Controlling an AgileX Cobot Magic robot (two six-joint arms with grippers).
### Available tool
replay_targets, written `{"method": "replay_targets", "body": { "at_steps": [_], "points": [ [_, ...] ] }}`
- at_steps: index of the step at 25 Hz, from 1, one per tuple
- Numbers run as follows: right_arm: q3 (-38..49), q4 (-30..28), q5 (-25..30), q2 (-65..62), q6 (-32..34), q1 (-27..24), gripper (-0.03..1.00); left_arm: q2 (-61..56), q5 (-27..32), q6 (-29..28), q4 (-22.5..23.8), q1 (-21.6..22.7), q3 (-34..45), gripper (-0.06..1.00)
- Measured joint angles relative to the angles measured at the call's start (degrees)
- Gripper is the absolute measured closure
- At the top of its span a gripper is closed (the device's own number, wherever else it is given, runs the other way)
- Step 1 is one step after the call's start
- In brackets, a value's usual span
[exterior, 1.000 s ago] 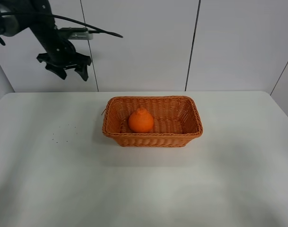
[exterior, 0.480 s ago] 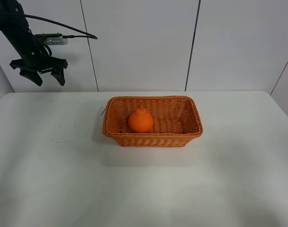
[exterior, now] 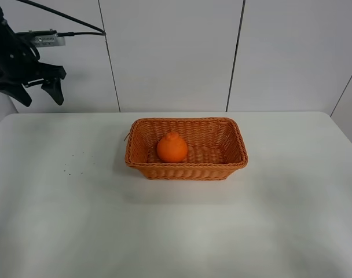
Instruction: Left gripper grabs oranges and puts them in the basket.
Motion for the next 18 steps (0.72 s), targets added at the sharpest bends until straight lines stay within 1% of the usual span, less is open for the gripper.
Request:
{"method": "replay_targets", "body": {
  "at_steps": [9, 18],
  "points": [
    [0.0, 0.0, 0.0, 0.0, 0.0, 0.0, 0.27, -24.6, -0.1, 0.0, 0.0, 0.0, 27.8, 0.11],
    [0.0, 0.0, 0.0, 0.0, 0.0, 0.0, 0.27, -52.7, -0.2, 0.0, 0.0, 0.0, 54.5, 0.11]
  ]
}}
